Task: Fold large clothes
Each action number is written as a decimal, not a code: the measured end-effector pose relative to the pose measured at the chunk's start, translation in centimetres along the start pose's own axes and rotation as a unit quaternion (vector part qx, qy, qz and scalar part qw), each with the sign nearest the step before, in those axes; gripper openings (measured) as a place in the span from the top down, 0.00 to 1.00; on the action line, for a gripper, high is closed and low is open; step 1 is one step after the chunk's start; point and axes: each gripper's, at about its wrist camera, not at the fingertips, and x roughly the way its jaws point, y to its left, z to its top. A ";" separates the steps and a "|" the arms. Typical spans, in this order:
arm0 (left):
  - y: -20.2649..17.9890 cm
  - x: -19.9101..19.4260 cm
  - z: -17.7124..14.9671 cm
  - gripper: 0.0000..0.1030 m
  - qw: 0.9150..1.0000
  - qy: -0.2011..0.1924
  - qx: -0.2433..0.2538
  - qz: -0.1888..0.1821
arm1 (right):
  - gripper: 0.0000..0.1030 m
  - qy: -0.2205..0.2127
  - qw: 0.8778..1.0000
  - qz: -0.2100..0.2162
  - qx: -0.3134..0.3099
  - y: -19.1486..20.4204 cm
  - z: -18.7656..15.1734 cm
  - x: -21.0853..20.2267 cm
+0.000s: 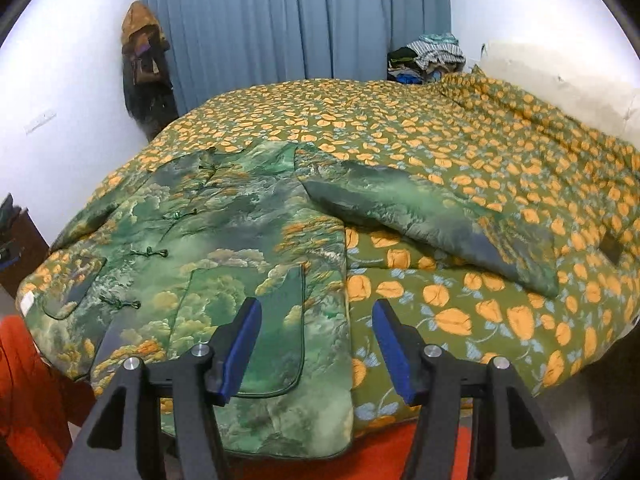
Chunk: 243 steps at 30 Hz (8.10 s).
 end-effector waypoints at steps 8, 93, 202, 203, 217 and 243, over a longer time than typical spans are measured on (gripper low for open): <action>-1.3 2.7 0.4 0.01 0.999 0.030 0.011 -0.040 | 0.43 -0.013 0.981 -0.014 0.195 -12.3 0.5 2.1; -8.5 19.4 2.1 0.84 0.961 0.244 -0.036 -0.125 | 0.40 -0.035 0.978 0.185 -0.092 12.7 -3.6 2.5; 35.6 18.1 2.5 0.17 0.890 0.044 -0.441 0.107 | 0.49 0.104 0.977 0.119 -0.146 17.8 -4.0 6.7; 36.2 18.1 2.1 0.17 0.883 0.038 -0.456 0.106 | 0.49 0.106 0.976 0.117 -0.148 17.9 -4.1 6.6; 38.9 16.8 3.2 0.87 0.868 -0.013 -0.486 0.105 | 0.49 0.120 0.971 0.125 -0.167 20.3 -5.4 6.8; -5.7 21.3 3.6 0.46 0.962 0.115 0.244 0.053 | 0.49 0.065 0.989 0.120 -0.052 12.7 -3.7 4.1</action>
